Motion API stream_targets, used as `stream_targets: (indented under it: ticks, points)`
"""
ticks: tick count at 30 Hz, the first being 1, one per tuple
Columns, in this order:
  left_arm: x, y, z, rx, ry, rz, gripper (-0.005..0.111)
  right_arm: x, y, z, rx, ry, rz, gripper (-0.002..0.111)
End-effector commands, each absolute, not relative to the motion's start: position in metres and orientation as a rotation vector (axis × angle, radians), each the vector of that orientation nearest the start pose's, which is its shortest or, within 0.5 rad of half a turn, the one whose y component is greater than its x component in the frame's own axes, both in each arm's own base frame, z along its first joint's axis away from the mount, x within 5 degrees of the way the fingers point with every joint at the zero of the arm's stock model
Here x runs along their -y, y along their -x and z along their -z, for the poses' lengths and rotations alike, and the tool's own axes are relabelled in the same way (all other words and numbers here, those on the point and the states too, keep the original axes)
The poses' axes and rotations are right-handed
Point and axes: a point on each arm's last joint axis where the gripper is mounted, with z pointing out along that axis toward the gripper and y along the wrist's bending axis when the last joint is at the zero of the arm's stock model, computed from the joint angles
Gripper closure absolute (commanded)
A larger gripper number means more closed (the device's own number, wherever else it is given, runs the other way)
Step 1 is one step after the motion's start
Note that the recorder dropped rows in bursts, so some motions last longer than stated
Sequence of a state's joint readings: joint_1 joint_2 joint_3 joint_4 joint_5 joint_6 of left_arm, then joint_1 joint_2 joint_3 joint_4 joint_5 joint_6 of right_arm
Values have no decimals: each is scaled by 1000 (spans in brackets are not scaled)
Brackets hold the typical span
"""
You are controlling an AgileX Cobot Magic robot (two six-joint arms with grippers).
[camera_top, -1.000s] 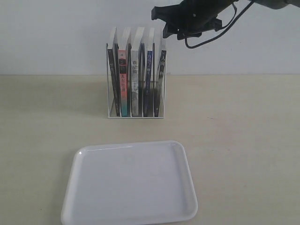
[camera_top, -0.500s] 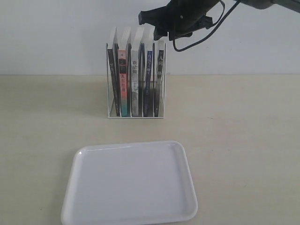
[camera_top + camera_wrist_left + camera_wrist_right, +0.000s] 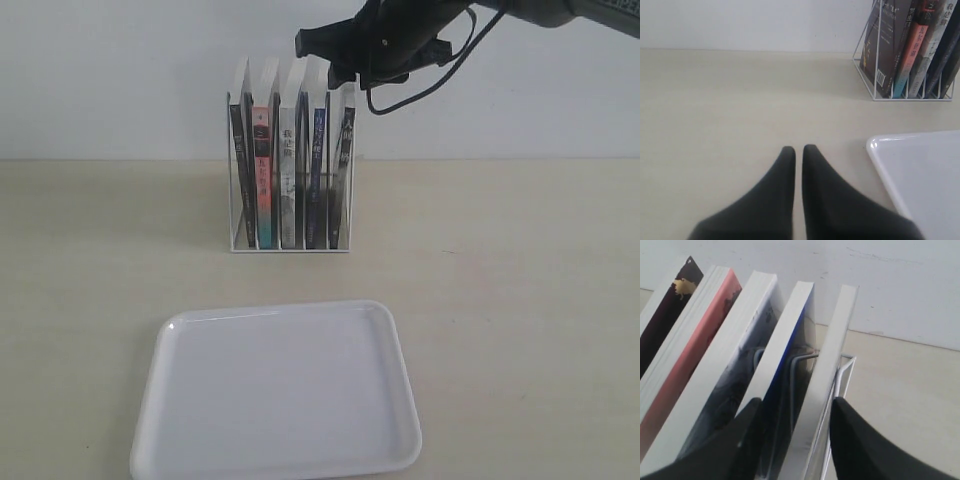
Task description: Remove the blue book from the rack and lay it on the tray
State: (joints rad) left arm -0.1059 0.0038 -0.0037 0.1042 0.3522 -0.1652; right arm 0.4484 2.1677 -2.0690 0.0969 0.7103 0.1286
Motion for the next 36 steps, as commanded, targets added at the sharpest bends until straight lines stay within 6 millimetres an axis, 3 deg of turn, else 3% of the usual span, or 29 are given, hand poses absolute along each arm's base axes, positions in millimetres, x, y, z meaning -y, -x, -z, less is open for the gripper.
stream_targets:
  ticks: [1,36]
  points:
    - [2,-53,-182,-1827,-11,85,102,-227,-457,-299,-2278,314,-410,67]
    - [2,-53,-182,-1827,-11,85,102,-227,-457,-293,-2315,295,-413,67]
